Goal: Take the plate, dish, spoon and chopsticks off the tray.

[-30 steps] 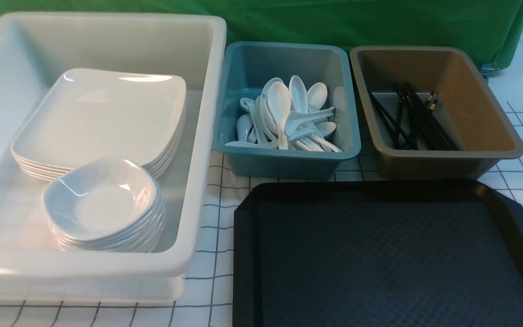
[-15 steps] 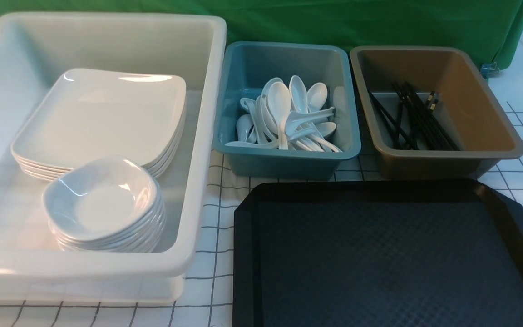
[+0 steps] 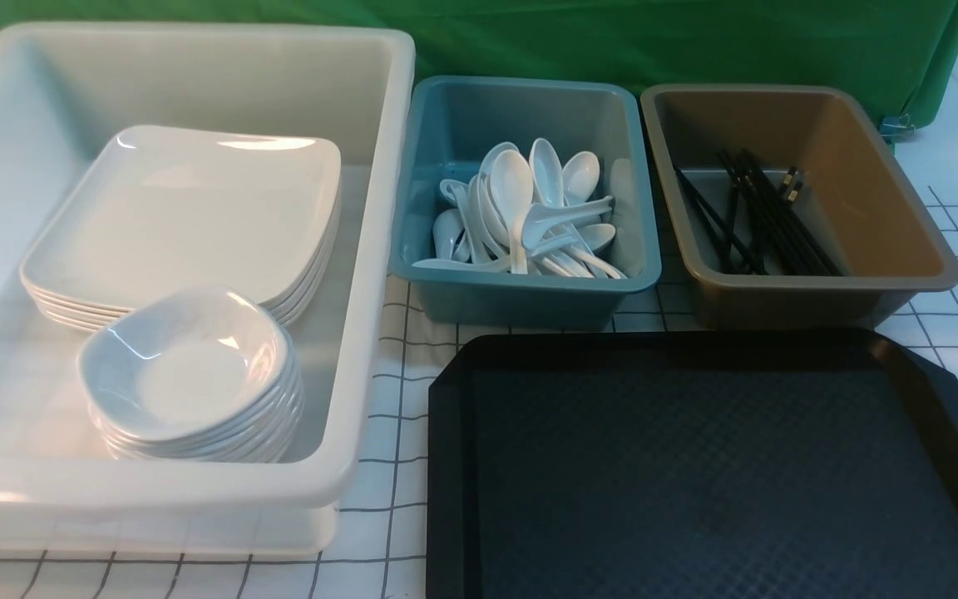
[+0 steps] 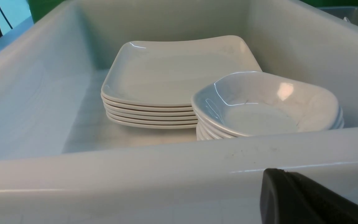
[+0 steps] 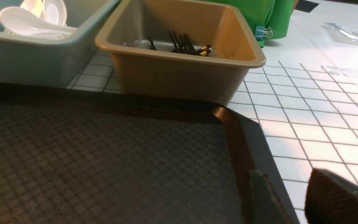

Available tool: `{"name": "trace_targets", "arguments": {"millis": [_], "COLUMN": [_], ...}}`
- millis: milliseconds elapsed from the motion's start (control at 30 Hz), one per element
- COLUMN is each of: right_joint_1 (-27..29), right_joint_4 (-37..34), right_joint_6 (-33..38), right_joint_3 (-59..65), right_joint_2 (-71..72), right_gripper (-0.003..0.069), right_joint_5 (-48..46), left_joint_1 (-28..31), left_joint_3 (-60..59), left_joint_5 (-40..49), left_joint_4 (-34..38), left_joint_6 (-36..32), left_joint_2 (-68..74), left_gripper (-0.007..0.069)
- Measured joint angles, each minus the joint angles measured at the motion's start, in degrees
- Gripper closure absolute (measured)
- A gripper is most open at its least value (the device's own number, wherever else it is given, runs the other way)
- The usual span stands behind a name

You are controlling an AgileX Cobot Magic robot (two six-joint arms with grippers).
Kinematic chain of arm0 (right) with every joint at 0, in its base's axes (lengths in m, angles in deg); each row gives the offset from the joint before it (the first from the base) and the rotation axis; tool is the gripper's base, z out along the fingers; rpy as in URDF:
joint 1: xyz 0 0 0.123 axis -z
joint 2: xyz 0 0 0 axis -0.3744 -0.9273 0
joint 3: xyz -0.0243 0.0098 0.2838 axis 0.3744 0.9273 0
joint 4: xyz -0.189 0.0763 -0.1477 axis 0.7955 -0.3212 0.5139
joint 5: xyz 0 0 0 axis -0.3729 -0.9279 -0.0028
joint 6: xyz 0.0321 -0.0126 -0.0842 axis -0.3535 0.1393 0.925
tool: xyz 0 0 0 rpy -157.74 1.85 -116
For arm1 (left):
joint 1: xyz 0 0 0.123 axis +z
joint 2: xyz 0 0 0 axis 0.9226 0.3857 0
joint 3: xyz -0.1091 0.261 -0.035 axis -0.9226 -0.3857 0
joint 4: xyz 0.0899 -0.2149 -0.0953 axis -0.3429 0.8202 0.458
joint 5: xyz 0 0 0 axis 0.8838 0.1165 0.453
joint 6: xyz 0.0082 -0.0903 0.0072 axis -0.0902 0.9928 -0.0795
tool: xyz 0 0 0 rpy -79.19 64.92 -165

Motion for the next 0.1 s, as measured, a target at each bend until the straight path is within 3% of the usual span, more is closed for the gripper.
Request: {"name": "trace_targets", "arguments": {"millis": [100], "right_joint_1": [0.0], "right_joint_4": [0.0], "right_joint_6": [0.0], "right_joint_3": [0.0], "right_joint_2": [0.0], "right_gripper": [0.0419], "right_joint_5": [0.0], "left_joint_1": [0.0], "left_joint_3": [0.0], "left_joint_5": [0.0], "left_joint_4": [0.0], "left_joint_6": [0.0], "left_joint_2": [0.0], "left_gripper": [0.0606]}}
